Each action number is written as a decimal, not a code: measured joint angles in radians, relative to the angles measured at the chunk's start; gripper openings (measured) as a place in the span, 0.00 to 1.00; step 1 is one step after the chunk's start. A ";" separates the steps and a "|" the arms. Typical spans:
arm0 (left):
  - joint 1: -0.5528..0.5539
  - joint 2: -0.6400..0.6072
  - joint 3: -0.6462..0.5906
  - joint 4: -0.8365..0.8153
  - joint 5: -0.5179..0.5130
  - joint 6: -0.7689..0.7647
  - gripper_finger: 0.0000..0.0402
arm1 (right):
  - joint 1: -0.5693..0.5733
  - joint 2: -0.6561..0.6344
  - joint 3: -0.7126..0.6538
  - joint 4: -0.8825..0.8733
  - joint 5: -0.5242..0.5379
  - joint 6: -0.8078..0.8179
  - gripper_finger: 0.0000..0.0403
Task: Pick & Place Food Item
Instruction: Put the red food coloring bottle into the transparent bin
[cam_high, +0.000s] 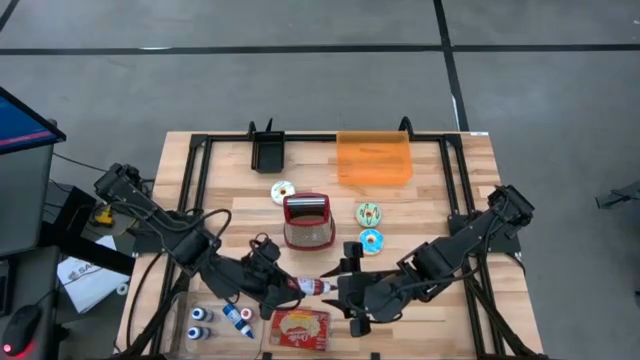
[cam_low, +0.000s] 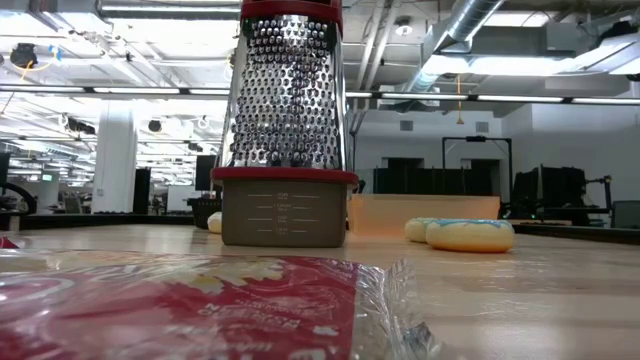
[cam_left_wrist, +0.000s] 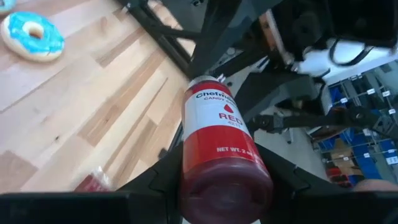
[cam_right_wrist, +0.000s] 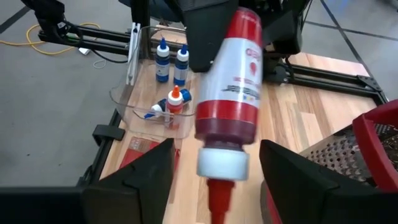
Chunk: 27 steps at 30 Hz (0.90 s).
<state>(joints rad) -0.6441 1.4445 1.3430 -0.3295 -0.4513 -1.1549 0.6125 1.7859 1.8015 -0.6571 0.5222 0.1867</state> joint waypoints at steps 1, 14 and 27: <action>-0.003 0.000 0.000 -0.010 0.009 -0.004 0.34 | 0.002 0.000 0.000 -0.004 0.000 0.007 0.56; -0.112 0.000 0.000 -0.274 0.258 -0.214 0.34 | 0.054 -0.001 0.000 -0.183 -0.001 0.194 0.56; -0.396 0.000 0.000 -0.568 0.450 -0.667 0.34 | 0.118 -0.001 0.000 -0.305 0.043 0.349 0.56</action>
<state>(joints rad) -1.0403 1.4445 1.3430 -0.8971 -0.0017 -1.8215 0.7310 1.7851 1.8015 -0.9626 0.5653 0.5360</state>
